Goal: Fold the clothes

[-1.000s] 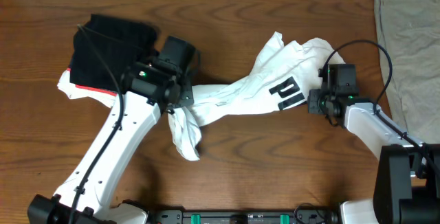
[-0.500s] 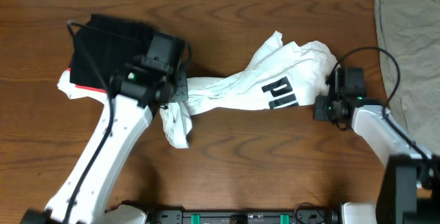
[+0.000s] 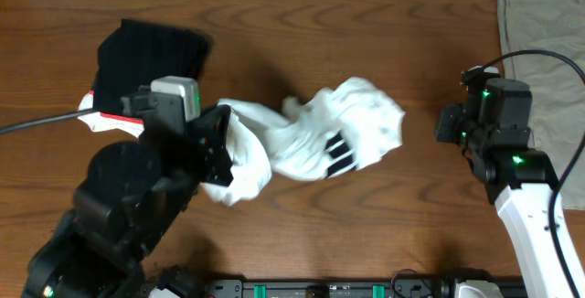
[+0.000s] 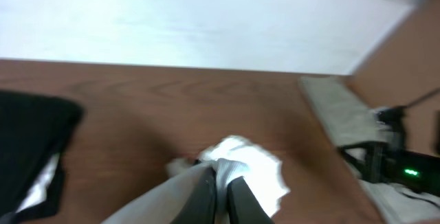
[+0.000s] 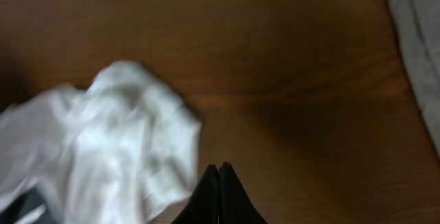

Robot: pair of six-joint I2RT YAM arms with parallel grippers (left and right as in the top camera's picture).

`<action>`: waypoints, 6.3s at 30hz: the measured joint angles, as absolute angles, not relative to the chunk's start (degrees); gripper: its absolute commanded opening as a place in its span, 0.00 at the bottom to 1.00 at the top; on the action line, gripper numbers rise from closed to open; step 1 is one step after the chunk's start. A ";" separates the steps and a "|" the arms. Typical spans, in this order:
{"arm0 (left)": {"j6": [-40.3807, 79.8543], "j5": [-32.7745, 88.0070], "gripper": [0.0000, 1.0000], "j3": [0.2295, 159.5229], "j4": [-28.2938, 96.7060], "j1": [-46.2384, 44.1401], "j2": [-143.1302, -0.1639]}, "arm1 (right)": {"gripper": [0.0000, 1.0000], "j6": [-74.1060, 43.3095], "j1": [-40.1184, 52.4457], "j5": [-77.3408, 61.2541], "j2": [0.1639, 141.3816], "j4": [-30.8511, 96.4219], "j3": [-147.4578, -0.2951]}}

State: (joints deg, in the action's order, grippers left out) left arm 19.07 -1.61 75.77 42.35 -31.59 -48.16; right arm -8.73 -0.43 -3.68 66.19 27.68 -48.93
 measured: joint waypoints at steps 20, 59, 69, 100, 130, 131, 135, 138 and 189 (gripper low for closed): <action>14.39 12.01 0.06 89.30 45.12 -37.69 -68.60 | 0.01 -8.51 -0.43 -6.92 63.46 26.13 -48.95; 6.17 -27.53 0.06 130.54 64.86 -58.17 -93.69 | 0.01 -6.74 -0.43 -5.78 61.39 32.27 -54.61; 17.23 -31.33 0.98 130.52 73.84 -39.64 -105.14 | 0.02 -6.72 -0.43 -5.76 61.39 33.58 -54.63; 13.58 0.64 1.00 128.53 91.02 -28.99 -120.60 | 0.16 -6.00 -0.43 -7.01 68.97 42.46 -54.63; 5.74 9.87 1.00 127.20 92.23 -24.21 -120.86 | 0.45 0.69 11.22 -31.31 88.16 43.40 -54.63; 5.78 9.87 1.00 127.20 92.23 -24.01 -120.86 | 0.45 0.69 11.64 -31.31 88.64 43.24 -54.61; 5.96 9.87 1.00 127.20 92.23 -23.73 -120.86 | 0.20 0.89 12.67 -31.35 89.82 42.68 -54.54; 5.98 9.87 1.00 127.20 92.25 -23.73 -120.86 | 0.01 0.89 13.41 -31.38 90.50 42.41 -54.08; 4.47 10.07 0.77 96.49 58.85 -39.53 -120.84 | 0.56 -6.55 -4.99 -11.27 91.11 31.07 -54.68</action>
State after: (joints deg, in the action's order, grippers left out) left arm 4.47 10.07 96.49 58.85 -39.53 -120.84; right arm -6.55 -4.99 -11.27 91.11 31.07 -54.68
